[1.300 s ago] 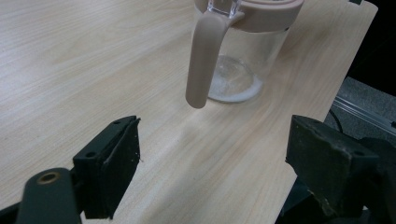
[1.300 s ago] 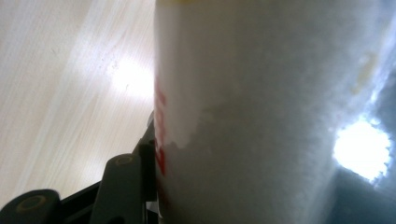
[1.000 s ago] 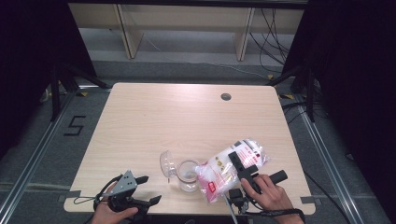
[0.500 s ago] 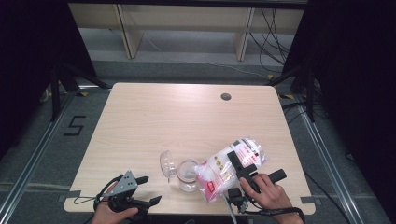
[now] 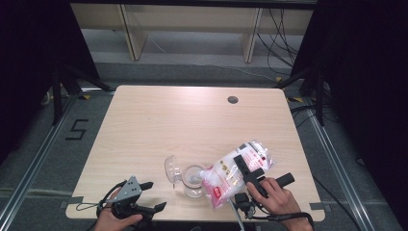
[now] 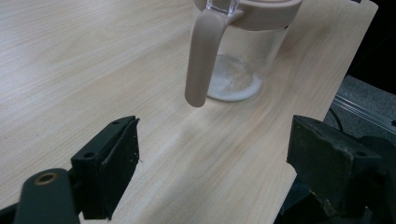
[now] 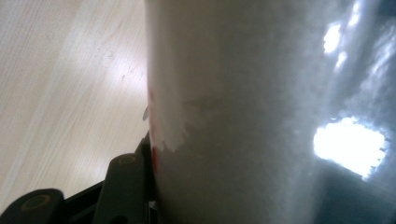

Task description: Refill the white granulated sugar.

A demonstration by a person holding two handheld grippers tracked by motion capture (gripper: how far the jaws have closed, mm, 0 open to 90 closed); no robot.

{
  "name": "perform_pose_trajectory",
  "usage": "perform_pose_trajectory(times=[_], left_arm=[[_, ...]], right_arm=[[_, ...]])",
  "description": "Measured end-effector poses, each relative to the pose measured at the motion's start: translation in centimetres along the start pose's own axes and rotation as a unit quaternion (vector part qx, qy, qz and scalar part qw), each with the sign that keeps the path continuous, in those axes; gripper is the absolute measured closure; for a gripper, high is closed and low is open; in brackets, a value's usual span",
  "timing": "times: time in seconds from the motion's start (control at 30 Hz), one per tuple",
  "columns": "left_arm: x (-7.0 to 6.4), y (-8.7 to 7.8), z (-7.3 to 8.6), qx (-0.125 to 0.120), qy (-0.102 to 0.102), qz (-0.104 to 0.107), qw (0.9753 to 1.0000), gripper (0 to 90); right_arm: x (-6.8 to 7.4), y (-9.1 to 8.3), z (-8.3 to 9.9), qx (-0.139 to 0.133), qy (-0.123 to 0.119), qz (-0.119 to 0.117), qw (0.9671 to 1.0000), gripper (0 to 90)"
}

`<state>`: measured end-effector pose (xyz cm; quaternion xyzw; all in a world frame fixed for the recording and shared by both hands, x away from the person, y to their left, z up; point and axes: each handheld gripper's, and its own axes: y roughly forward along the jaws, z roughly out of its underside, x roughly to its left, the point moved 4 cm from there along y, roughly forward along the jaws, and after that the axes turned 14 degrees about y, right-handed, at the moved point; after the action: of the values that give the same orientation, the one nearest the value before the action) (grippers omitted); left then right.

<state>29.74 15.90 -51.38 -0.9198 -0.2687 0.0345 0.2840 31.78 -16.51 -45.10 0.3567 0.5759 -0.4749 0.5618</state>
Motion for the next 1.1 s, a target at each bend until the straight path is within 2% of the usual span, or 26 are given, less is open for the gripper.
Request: perform_pose_trajectory(times=[0.03, 0.07, 0.1, 0.17, 0.2, 0.23, 0.27, 0.3, 0.33, 0.43, 0.53, 0.57, 0.6, 0.63, 0.7, 0.77, 0.87, 0.9, 0.97, 1.0, 1.03, 1.1], left_arm=[[0.02, 0.00, 0.00, -0.002, 0.002, 0.002, 1.0000, 16.5], [-0.14, 0.06, -0.10, -0.010, -0.006, 0.003, 0.9999, 16.5], [-0.14, 0.05, -0.09, -0.009, -0.007, 0.003, 0.9999, 16.5], [-0.14, 0.09, -0.08, -0.011, -0.008, 0.005, 0.9999, 16.5], [-0.12, 0.14, -0.05, -0.012, -0.008, 0.005, 0.9999, 16.5], [-0.10, 0.18, -0.02, -0.009, -0.009, 0.004, 0.9999, 16.5], [-0.13, 0.20, -0.03, -0.010, -0.009, 0.002, 0.9999, 16.5], [-0.03, 0.17, -0.04, -0.009, 0.003, 0.005, 0.9999, 16.5], [-0.19, 0.15, -0.05, -0.008, -0.010, 0.007, 0.9999, 16.5], [-0.23, 0.08, -0.15, -0.015, -0.005, 0.006, 0.9999, 16.5], [-0.36, 0.23, -0.16, -0.019, -0.016, 0.006, 0.9997, 16.5], [-0.26, 0.17, -0.09, -0.013, -0.008, 0.006, 0.9999, 16.5], [-0.29, 0.17, -0.13, -0.012, -0.010, 0.005, 0.9999, 16.5], [-0.38, 0.22, -0.18, -0.015, -0.016, 0.005, 0.9997, 16.5], [-0.36, 0.21, -0.19, -0.016, -0.012, 0.005, 0.9998, 16.5], [-0.41, 0.26, -0.17, -0.019, -0.016, 0.005, 0.9997, 16.5], [-0.29, 0.15, -0.15, -0.016, -0.009, 0.004, 0.9998, 16.5], [-0.27, 0.11, -0.15, -0.015, -0.008, 0.007, 0.9998, 16.5], [-0.24, 0.03, -0.19, -0.014, -0.009, 0.005, 0.9999, 16.5], [-0.14, 0.02, -0.20, -0.015, 0.001, 0.007, 0.9999, 16.5], [-0.24, 0.08, -0.18, -0.015, -0.011, 0.005, 0.9998, 16.5], [-0.27, 0.05, -0.16, -0.011, -0.011, 0.005, 0.9999, 16.5]], right_arm=[[-0.02, 0.01, -0.02, 0.000, 0.000, 0.000, 1.0000, 51.2], [-0.02, 0.00, -0.03, 0.000, 0.000, 0.000, 1.0000, 51.3], [-0.02, -0.01, -0.06, -0.001, -0.001, 0.000, 1.0000, 51.3], [-0.14, 0.06, -0.19, -0.007, -0.010, -0.003, 0.9999, 51.4], [0.06, 0.01, -0.09, -0.004, 0.002, -0.002, 1.0000, 51.4], [-0.16, 0.04, -0.24, -0.011, -0.013, 0.001, 0.9999, 51.5], [-0.17, 0.03, -0.24, -0.012, -0.013, 0.001, 0.9998, 51.5], [0.04, -0.10, -0.08, -0.003, 0.001, -0.001, 1.0000, 51.5], [-0.06, -0.08, -0.12, -0.005, -0.003, 0.000, 1.0000, 51.6], [-0.13, -0.11, -0.09, -0.004, -0.001, 0.001, 1.0000, 51.8], [-0.22, -0.13, -0.05, -0.005, -0.003, 0.002, 1.0000, 51.8], [-0.25, -0.14, -0.02, -0.005, -0.004, 0.003, 1.0000, 51.9], [-0.30, -0.16, 0.00, -0.006, -0.004, 0.006, 1.0000, 51.9], [-0.49, -0.10, -0.07, -0.013, -0.015, 0.008, 0.9998, 51.9], [-0.45, -0.16, 0.00, -0.010, -0.009, 0.007, 0.9999, 52.0], [-0.39, -0.21, 0.06, -0.006, -0.005, 0.004, 1.0000, 52.1], [-0.52, -0.22, 0.00, -0.007, -0.012, 0.003, 0.9999, 52.2], [-0.40, -0.28, 0.07, -0.003, -0.003, 0.003, 1.0000, 52.2], [-0.53, -0.21, -0.01, -0.008, -0.014, 0.005, 0.9999, 52.2], [-0.60, -0.17, -0.05, -0.011, -0.018, 0.005, 0.9998, 52.3], [-0.59, -0.17, -0.05, -0.011, -0.018, 0.004, 0.9998, 52.3], [-0.43, -0.24, 0.02, -0.009, -0.010, 0.003, 0.9999, 52.3]])
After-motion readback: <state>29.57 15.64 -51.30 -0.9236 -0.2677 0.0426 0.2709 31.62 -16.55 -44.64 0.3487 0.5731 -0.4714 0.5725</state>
